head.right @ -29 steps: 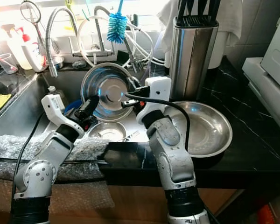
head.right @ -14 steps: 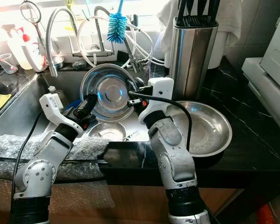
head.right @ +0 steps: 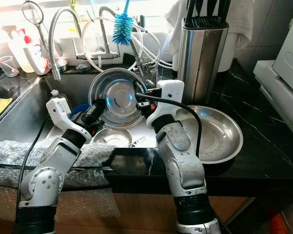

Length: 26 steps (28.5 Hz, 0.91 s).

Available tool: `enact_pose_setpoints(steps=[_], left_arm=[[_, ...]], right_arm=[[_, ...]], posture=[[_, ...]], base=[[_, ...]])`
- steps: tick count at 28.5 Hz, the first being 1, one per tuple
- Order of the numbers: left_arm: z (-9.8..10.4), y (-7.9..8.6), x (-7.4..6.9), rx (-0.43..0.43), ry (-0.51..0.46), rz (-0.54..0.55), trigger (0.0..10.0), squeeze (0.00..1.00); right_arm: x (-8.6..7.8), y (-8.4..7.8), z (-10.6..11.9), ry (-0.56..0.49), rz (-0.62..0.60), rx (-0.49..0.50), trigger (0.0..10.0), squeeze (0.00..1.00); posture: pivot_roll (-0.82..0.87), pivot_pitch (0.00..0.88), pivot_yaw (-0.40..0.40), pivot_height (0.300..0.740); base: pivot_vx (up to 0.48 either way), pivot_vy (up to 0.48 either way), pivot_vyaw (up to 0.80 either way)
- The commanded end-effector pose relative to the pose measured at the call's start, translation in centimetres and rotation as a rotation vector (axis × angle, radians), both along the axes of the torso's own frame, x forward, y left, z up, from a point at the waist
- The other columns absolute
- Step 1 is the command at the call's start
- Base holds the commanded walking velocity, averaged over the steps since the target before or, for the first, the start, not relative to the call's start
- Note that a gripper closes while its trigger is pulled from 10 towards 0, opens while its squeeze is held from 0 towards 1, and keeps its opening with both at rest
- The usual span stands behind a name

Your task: Kitchen organization

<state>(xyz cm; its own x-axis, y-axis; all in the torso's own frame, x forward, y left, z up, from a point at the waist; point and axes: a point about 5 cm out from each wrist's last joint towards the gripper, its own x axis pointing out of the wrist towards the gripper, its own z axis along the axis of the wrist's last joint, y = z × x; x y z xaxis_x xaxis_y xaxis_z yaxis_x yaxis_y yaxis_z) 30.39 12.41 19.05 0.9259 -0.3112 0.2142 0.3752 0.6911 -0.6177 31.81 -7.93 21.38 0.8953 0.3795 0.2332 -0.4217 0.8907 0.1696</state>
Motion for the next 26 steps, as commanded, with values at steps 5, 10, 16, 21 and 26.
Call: enact_pose_setpoints(steps=[5,10,16,21,26], left_arm=[[-0.2,2.5,0.5,-0.078,0.040,0.151,10.0,0.00],[-0.2,3.6,0.8,-0.125,0.071,0.229,10.0,0.00],[-0.2,3.5,0.9,-0.129,0.072,0.231,10.0,0.00],[0.2,4.6,1.2,-0.036,0.057,0.365,10.0,0.00],[2.0,5.9,2.0,0.110,-0.020,0.492,10.0,0.00]], right_arm=[[0.1,-0.5,1.0,-0.025,-0.028,0.029,10.0,0.00],[-0.7,1.0,0.5,0.025,0.131,0.091,10.0,0.00],[-1.8,2.0,0.3,0.057,0.274,0.113,10.0,0.00],[-1.7,1.0,0.6,0.057,0.201,0.126,10.0,0.00],[-1.6,0.5,0.8,0.056,0.168,0.117,10.0,0.00]], posture=[[-0.10,0.000,0.084,0.740],[-0.10,0.000,0.088,0.740],[-0.10,0.000,0.088,0.740],[-0.10,0.000,0.087,0.740],[-0.10,0.000,0.093,0.740]], base=[[0.000,0.000,0.00],[0.000,0.000,0.00],[0.000,0.000,0.00],[0.000,0.000,0.00],[0.000,0.000,0.00]])
